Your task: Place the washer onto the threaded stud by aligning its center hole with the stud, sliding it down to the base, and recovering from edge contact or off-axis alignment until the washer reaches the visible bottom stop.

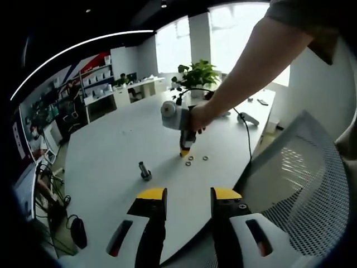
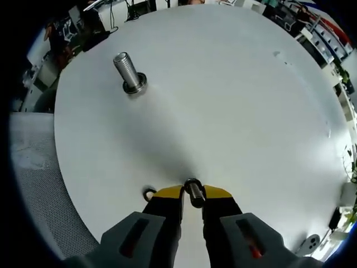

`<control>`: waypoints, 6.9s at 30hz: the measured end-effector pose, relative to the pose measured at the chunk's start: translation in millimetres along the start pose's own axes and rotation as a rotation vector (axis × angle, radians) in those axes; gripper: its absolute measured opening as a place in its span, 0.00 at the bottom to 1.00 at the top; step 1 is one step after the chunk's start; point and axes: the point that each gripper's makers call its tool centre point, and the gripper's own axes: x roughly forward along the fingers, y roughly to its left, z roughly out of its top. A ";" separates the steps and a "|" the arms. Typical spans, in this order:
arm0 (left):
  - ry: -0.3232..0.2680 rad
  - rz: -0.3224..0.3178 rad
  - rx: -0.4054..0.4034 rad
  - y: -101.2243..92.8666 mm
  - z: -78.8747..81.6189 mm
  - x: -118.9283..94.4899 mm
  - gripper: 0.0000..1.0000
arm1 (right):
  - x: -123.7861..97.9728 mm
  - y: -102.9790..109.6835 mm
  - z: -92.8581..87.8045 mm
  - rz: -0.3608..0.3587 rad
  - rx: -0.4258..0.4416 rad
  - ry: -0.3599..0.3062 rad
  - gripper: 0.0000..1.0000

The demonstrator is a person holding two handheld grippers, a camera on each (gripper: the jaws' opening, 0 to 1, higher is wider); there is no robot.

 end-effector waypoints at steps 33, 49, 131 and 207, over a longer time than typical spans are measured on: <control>-0.011 -0.006 0.015 -2.8 1.9 -0.6 0.30 | -24.7 -0.9 -34.0 -0.012 0.033 0.008 0.19; -0.017 -0.012 0.029 -5.3 3.0 -1.2 0.30 | -17.9 14.1 -60.3 0.036 0.015 0.023 0.22; 0.018 -0.011 0.041 -5.1 -2.3 1.9 0.30 | -7.4 22.9 -78.3 0.029 0.105 0.026 0.14; -0.003 -0.020 0.038 -5.7 0.4 0.1 0.29 | -23.0 10.9 -49.2 -0.022 0.202 -0.061 0.13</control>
